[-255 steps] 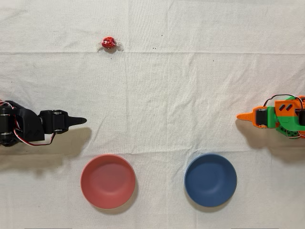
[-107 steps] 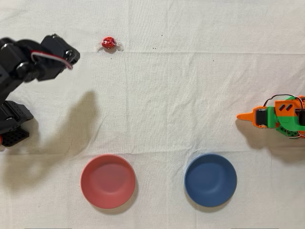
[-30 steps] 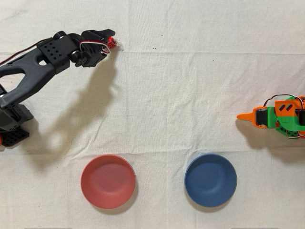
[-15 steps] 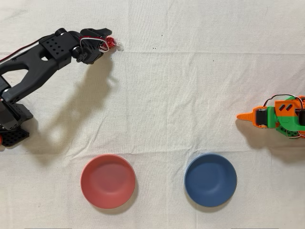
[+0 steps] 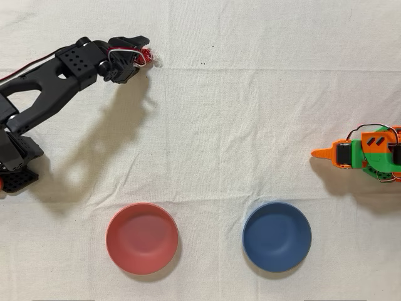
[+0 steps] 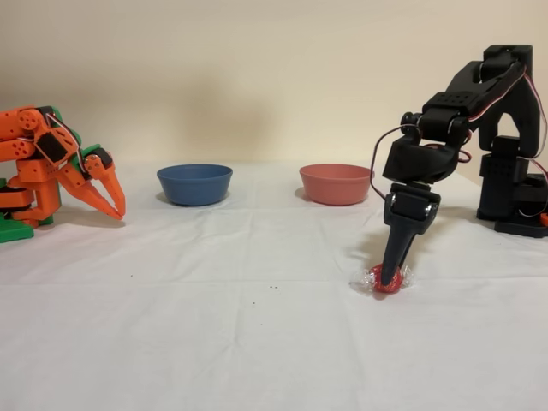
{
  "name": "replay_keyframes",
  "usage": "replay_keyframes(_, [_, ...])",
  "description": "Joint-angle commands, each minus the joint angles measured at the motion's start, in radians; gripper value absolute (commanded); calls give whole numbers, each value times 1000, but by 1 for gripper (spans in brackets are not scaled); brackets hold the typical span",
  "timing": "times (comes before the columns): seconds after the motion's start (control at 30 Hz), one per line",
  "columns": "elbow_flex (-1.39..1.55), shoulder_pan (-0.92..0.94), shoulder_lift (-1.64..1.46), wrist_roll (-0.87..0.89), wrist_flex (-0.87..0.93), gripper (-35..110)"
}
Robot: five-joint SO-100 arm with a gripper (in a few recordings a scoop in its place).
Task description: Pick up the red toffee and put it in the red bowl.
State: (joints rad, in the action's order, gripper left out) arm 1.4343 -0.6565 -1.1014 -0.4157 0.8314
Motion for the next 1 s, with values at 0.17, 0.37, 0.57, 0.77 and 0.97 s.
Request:
replay_keyframes(0.17, [-67,-11,0,-20,0,22])
replay_keyframes(0.37, [-61,-12,2,-17,-6,10])
replay_keyframes(0.57, [-38,-17,-21,-14,-6,6])
replay_keyframes(0.77, [-3,-12,-94,-9,21,6])
replay_keyframes(0.97, [57,28,-235,-20,86,6])
